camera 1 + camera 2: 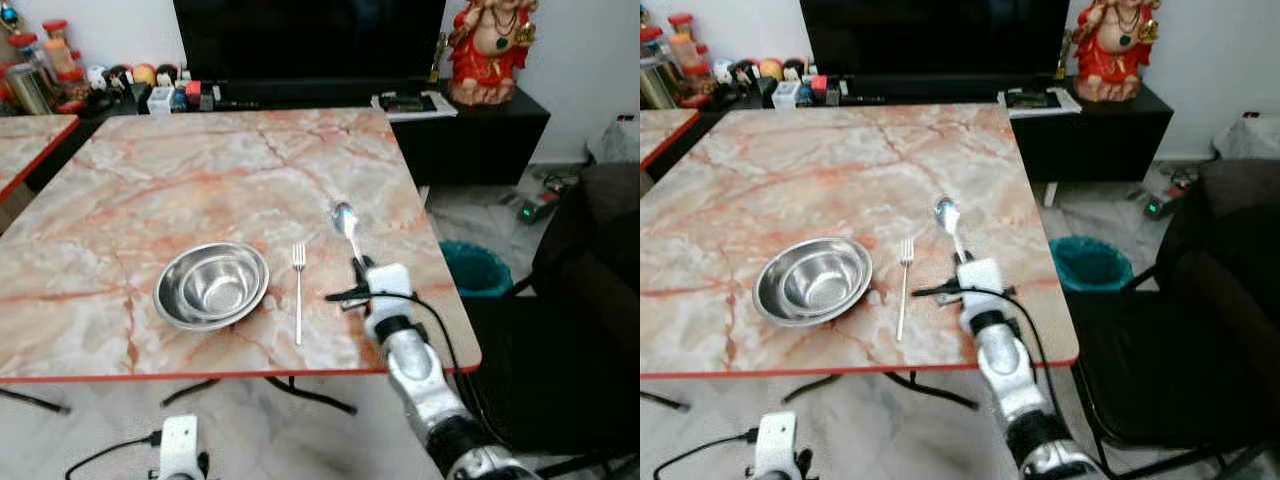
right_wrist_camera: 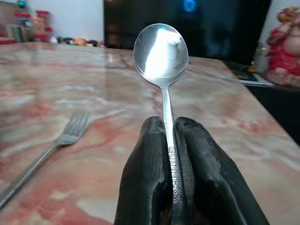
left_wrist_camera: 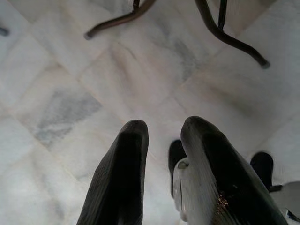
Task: Setting the table
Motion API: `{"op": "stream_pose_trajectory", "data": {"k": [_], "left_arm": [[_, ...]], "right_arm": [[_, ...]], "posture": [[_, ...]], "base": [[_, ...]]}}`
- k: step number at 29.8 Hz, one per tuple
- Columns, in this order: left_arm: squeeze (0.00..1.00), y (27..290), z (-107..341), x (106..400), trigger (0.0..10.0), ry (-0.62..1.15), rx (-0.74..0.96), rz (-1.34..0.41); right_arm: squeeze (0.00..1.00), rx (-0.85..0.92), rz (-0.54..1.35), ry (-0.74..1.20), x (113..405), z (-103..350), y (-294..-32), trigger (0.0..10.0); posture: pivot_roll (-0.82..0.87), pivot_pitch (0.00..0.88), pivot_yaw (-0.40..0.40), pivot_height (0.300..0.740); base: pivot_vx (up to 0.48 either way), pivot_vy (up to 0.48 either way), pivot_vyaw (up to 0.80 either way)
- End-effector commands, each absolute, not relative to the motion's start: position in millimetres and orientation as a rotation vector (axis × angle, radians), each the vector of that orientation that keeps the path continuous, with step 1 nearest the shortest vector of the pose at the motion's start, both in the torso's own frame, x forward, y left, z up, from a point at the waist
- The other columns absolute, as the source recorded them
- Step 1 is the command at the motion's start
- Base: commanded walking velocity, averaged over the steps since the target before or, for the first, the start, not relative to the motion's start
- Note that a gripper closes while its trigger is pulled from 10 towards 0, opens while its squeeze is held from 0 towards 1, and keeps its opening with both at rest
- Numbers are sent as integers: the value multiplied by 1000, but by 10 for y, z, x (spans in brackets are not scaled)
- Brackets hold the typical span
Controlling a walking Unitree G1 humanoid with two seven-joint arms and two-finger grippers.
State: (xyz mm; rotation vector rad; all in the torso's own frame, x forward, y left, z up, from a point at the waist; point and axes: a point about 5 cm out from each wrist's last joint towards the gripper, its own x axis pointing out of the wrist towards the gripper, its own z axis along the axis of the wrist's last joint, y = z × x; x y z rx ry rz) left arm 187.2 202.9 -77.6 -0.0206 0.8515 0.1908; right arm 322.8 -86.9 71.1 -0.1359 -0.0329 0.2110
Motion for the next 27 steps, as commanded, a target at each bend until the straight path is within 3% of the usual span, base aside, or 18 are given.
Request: {"op": "stream_pose_trajectory", "data": {"k": [1, 14, 27], "left_arm": [[0, 2107, -799, 1795, 10000, 866, -16, 212], [0, 2277, -852, 1575, 10000, 900, 20, 232], [0, 2414, -815, 1567, 10000, 882, 45, 244]], "right_arm": [[0, -138, 209, -30, 3255, 755, -784, 10000], [0, -117, 107, 53, 3310, 746, -719, 10000], [0, -126, 83, 205, 3455, 757, -590, 10000]], "posture": [[-8, 0, -3, 719], [28, 0, 29, 719], [69, 0, 47, 719]], "base": [[0, 0, 0], [0, 0, 0], [0, 0, 0]]}}
